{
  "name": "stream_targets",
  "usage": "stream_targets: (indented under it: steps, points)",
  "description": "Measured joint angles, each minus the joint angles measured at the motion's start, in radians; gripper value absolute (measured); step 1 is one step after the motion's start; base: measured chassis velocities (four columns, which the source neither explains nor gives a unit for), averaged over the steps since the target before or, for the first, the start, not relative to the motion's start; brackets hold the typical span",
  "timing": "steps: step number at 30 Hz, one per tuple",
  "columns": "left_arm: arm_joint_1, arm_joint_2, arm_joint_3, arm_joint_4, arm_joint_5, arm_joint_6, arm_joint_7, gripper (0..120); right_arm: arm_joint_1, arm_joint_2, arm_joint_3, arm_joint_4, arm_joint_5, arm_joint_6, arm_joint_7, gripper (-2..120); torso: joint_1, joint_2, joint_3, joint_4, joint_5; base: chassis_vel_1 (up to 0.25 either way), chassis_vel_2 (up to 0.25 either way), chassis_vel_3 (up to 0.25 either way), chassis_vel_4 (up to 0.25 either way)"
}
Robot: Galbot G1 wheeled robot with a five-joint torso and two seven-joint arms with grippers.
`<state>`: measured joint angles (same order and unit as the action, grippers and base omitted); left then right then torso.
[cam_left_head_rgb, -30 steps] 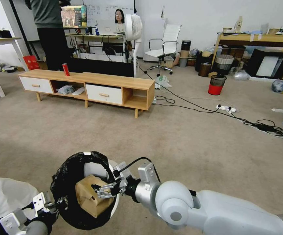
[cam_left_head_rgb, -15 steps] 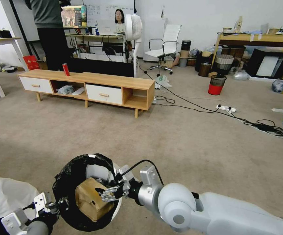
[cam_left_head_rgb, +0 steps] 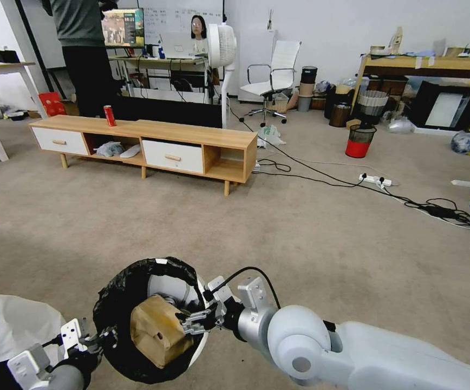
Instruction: Pick up the trash bin and place the garbage on the floor into it.
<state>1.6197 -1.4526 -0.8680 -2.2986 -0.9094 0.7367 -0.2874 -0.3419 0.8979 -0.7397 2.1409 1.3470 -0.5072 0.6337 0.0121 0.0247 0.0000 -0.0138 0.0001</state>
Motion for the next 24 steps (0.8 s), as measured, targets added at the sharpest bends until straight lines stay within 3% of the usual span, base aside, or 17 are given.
stream_targets:
  steps: [18, 24]
  points:
    - [-0.001, -0.002, 0.004, 0.000, 0.007, 0.000, 0.000, 0, 0.001, -0.022, 0.023, 0.027, 0.016, -0.051, 0.043, 100, 0.000, 0.000, 0.000, 0.0000, -0.0001, 0.000, 0.000, 0.000, 0.000]
    - [-0.001, -0.001, 0.002, 0.012, 0.013, 0.000, 0.000, 0, -0.004, -0.035, 0.102, 0.065, 0.017, -0.039, 0.028, 100, 0.000, 0.000, 0.000, 0.0000, -0.0001, 0.000, 0.000, 0.000, 0.000]
